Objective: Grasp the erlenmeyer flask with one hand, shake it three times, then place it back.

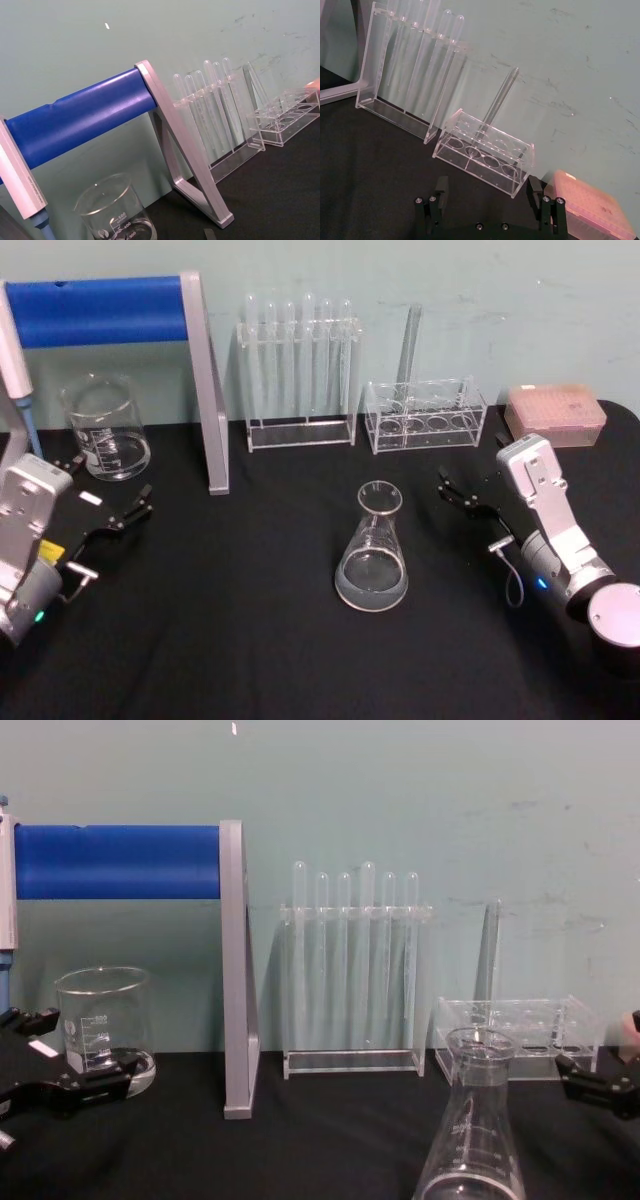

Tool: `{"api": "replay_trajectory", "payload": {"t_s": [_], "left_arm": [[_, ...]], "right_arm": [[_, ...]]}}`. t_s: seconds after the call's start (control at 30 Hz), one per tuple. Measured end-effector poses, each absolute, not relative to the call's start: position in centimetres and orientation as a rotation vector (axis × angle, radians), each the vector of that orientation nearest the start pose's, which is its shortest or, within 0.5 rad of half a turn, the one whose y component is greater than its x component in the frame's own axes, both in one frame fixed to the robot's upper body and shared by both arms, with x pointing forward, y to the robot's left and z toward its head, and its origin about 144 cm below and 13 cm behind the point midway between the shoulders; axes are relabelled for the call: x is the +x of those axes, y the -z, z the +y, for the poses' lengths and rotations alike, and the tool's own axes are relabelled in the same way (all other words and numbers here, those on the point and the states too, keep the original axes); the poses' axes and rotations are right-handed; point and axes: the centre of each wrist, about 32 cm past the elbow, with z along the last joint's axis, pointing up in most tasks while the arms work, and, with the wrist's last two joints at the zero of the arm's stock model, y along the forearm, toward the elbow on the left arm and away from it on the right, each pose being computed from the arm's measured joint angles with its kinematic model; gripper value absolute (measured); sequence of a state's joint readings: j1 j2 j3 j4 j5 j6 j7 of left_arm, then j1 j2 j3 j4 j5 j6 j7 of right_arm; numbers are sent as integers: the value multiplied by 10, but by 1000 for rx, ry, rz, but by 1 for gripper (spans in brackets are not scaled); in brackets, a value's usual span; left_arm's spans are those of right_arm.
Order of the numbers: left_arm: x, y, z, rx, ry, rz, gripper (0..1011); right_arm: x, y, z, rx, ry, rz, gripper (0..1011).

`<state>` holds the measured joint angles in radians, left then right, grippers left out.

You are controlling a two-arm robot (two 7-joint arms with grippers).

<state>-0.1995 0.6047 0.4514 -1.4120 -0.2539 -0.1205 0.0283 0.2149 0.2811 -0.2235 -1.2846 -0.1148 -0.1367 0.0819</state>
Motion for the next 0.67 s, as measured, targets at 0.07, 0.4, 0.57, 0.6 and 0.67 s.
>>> {"api": "replay_trajectory", "payload": {"t_s": [0.07, 0.4, 0.57, 0.6, 0.67], "left_arm": [[489, -1140, 310, 304, -1248, -285, 1001], [489, -1140, 310, 304, -1248, -285, 1001], [489, -1140, 310, 304, -1248, -285, 1001], [489, -1140, 310, 304, -1248, -285, 1001], [489, -1140, 310, 304, -1248, -285, 1001]], "right_arm": [[513, -1124, -268, -309, 1283, -344, 1000], [513, -1124, -268, -309, 1283, -344, 1000], [513, -1124, -268, -309, 1283, -344, 1000], [513, -1124, -268, -309, 1283, -344, 1000], [513, -1124, -268, -309, 1283, -344, 1000]]}}
